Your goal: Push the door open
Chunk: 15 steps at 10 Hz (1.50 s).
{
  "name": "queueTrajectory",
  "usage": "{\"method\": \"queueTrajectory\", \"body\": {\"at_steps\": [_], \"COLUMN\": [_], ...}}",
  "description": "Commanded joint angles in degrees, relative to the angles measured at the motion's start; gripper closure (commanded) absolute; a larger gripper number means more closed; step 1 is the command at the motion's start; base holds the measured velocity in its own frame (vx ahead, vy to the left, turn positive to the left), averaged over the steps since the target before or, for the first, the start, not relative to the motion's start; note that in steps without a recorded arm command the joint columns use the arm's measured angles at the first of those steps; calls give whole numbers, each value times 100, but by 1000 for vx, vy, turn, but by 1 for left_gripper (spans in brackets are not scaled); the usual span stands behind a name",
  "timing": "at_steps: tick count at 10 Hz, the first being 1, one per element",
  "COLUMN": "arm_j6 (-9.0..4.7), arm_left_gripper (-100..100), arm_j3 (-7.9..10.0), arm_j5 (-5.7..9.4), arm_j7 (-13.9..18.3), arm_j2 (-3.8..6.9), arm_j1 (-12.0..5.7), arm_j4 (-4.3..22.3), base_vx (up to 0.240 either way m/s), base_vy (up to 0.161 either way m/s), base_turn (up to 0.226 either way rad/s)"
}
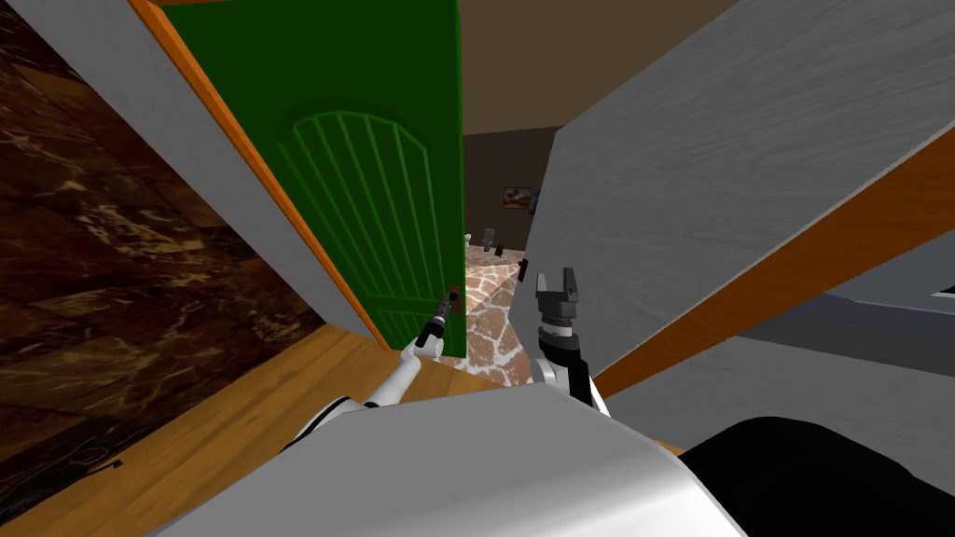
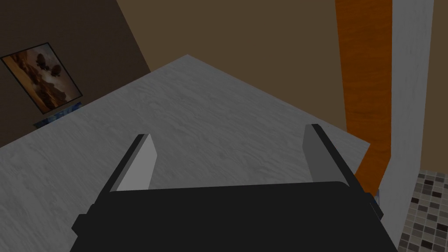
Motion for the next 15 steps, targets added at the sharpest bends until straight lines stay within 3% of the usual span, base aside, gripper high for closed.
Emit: {"method": "queueTrajectory", "body": {"at_steps": [1,3,4,9,10,15], "arm_j6": [-17,-32,-32,-32,-35,-64], "arm_left_gripper": [-100,-100,100,100,100,100], "arm_j3": [17,21,21,21,115,360], "arm_j5": [0,1,1,1,16,57], "arm_j7": [-3,1,1,1,-66,-226], "arm_j2": [-34,-54,-54,-54,20,134], "arm_j1": [-1,-22,-22,-22,-25,-62], "arm_j4": [10,46,46,46,79,134], "base_vx": [173,130,-11,-16,75,164], "base_vy": [-65,-46,2,5,-54,-84], "base_turn": [-21,-10,4,-2,46,74]}}
